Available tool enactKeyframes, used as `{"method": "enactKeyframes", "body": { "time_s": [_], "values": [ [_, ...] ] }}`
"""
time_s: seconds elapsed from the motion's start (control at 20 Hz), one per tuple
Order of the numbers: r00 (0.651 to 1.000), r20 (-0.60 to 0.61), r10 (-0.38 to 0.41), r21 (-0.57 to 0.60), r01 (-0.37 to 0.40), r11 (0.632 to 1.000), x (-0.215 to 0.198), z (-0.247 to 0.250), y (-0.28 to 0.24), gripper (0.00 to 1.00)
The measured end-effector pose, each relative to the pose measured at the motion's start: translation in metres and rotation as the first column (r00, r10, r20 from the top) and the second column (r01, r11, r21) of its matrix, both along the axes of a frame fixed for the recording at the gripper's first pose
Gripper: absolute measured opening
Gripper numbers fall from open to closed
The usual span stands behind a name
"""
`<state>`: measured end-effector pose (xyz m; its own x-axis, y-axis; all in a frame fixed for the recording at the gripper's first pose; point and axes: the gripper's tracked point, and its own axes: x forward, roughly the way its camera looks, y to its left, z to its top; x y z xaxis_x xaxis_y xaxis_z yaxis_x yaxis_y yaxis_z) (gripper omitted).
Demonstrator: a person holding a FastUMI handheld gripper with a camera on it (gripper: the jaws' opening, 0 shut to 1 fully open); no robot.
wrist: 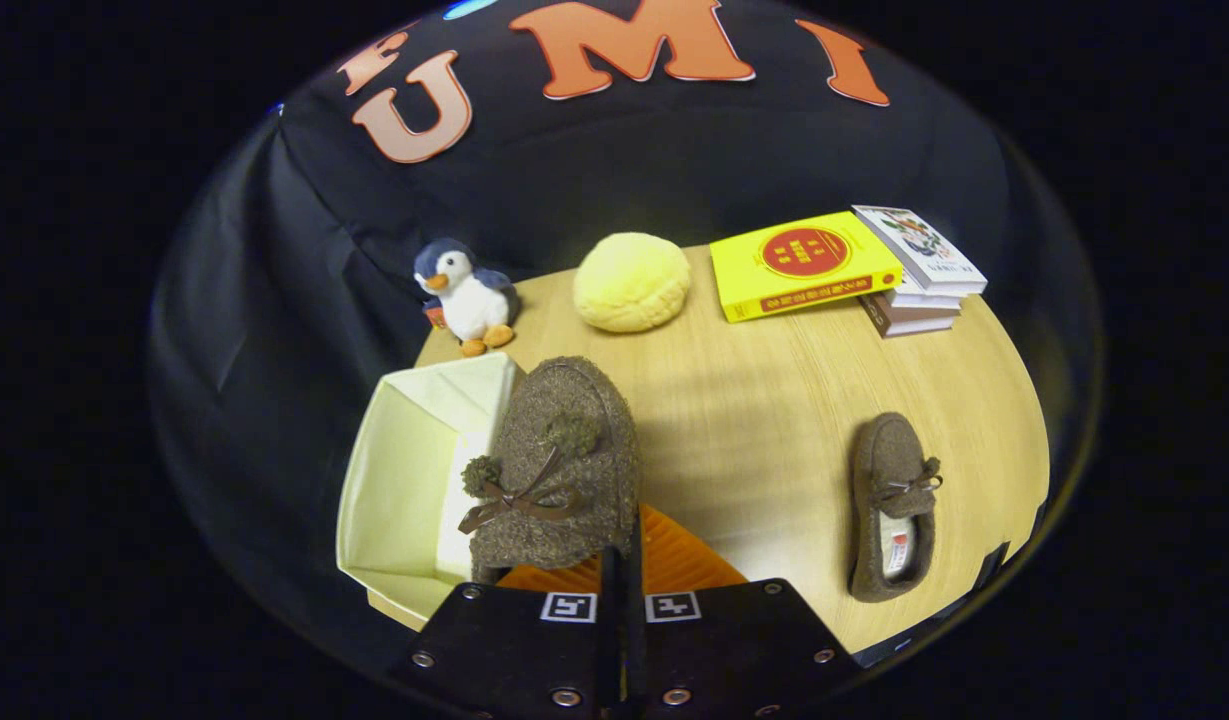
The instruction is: Open the storage box then place both shoes into the box .Put the left shoe in first, then the right shoe, with the right side of both shoes facing outward in a uniform manner.
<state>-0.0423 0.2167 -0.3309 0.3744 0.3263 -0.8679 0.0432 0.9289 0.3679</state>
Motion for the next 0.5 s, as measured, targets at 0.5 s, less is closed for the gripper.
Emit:
{"method": "enactKeyframes", "body": {
  "time_s": [0.5],
  "values": [
    [0.999,-0.036,0.029,0.032,-0.028,0.999,0.024,0.007,0.119,0.03]
  ]
}}
